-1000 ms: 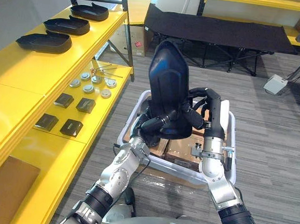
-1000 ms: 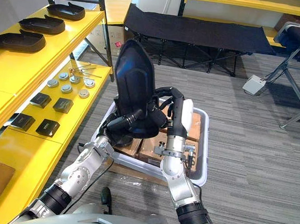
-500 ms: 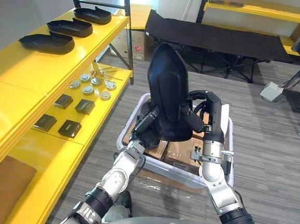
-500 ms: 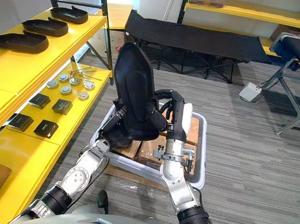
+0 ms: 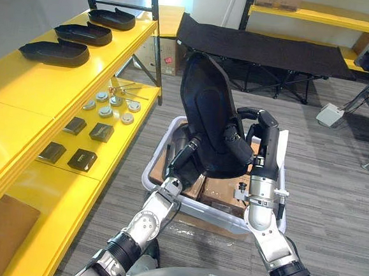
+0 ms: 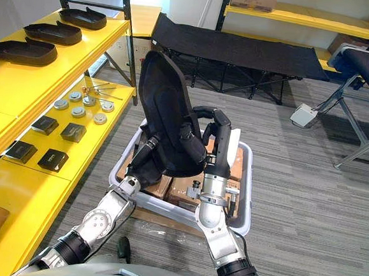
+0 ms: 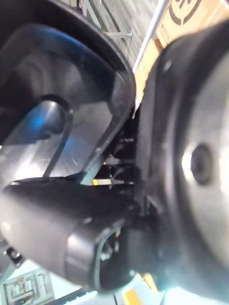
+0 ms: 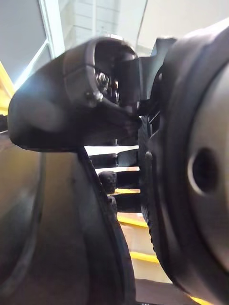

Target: Walk over and take three plastic housings, then place them on the shelf

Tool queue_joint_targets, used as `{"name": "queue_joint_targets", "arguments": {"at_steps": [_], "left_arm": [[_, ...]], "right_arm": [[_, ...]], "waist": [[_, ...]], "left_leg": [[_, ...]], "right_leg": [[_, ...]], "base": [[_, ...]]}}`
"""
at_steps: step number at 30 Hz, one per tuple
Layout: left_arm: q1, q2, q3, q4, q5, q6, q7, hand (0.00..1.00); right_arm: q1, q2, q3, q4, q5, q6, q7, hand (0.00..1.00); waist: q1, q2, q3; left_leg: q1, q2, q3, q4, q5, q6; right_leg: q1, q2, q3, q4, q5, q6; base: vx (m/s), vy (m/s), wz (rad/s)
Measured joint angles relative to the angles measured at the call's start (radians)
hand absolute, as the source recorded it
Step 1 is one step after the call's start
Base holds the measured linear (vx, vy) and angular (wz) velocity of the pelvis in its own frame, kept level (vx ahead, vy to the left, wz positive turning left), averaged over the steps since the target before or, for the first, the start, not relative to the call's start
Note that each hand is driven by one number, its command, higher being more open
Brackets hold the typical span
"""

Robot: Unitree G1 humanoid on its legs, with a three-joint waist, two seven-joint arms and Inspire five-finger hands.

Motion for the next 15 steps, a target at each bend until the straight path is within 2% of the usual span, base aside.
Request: {"name": "queue_joint_targets", "arguments": {"at_steps": [5,7,8,12,15], "left_arm": [[0.0,-0.002,-0.007,-0.003,0.093,-0.077,0.019,0.0],[0.0,-0.001,-0.007,-0.029,0.246,-0.117,0.103,0.0],[0.0,-0.001,-0.007,-0.063,0.378,-0.128,0.17,0.0],[0.016,-0.002,0.021,-0.169,0.632,-0.131,0.3,0.0],[0.065,-0.015,0.083,-0.256,0.725,-0.137,0.342,0.0]], "right_arm": [[0.034,-0.004,0.032,0.0,0.029,-0.008,0.0,1.0],[0.048,-0.003,0.056,0.016,0.039,0.015,0.002,1.0],[0.061,0.0,0.064,0.032,0.041,0.041,0.001,1.0],[0.076,0.01,0.069,0.048,0.086,0.063,0.004,1.0],[0.082,0.036,0.042,0.042,0.116,0.06,0.025,1.0]], "waist": [[0.003,-0.01,0.0],[0.004,-0.018,-0.002],[0.007,-0.022,-0.001],[0.002,-0.021,-0.001],[0.0,-0.02,-0.001]], "left_leg": [[-0.001,0.0,-0.001,0.0,-0.001,0.0],[-0.003,0.0,-0.003,0.0,-0.001,0.0],[-0.006,0.0,-0.005,0.0,0.0,0.0],[-0.014,-0.003,-0.01,0.0,0.008,0.007],[-0.015,0.002,-0.021,0.0,0.01,0.0]], "right_leg": [[-0.001,0.0,0.0,0.0,-0.002,-0.002],[-0.002,0.001,-0.001,0.0,-0.004,-0.005],[-0.005,0.001,-0.001,0.0,-0.005,-0.008],[-0.021,0.004,-0.001,0.019,-0.008,-0.01],[-0.02,0.01,-0.006,0.022,-0.013,-0.017]], "base": [[0.0,0.0,0.0],[0.0,0.0,0.0],[0.0,0.0,0.0],[0.0,0.001,0.04],[-0.02,-0.008,0.02]]}}
